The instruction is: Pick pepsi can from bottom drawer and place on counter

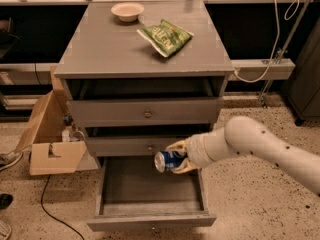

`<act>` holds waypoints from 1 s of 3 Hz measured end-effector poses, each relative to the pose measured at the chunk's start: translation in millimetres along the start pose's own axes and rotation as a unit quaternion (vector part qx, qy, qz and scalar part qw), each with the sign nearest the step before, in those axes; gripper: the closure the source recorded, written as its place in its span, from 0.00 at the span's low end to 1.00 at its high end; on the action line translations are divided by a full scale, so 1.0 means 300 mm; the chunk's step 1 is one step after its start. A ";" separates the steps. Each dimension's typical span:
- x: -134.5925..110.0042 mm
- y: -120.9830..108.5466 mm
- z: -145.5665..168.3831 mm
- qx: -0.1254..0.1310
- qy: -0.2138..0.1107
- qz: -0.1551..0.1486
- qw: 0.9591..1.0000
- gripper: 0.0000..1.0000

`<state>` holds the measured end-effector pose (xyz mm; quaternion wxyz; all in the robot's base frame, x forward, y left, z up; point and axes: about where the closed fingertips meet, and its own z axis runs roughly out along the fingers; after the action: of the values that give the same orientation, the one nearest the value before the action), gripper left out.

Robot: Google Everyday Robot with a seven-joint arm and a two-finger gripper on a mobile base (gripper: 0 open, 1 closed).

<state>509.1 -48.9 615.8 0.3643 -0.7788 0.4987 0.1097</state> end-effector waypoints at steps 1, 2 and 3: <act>-0.083 -0.157 -0.071 0.000 0.037 -0.040 0.999 1.00; -0.083 -0.157 -0.071 0.000 0.037 -0.040 0.999 1.00; -0.154 -0.216 -0.182 0.005 0.054 -0.062 0.997 1.00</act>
Offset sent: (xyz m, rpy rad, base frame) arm 0.0194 0.0096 0.0379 -0.0635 -0.0528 0.0153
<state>531.9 -38.3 708.8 0.3472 -0.8110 0.4689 0.0422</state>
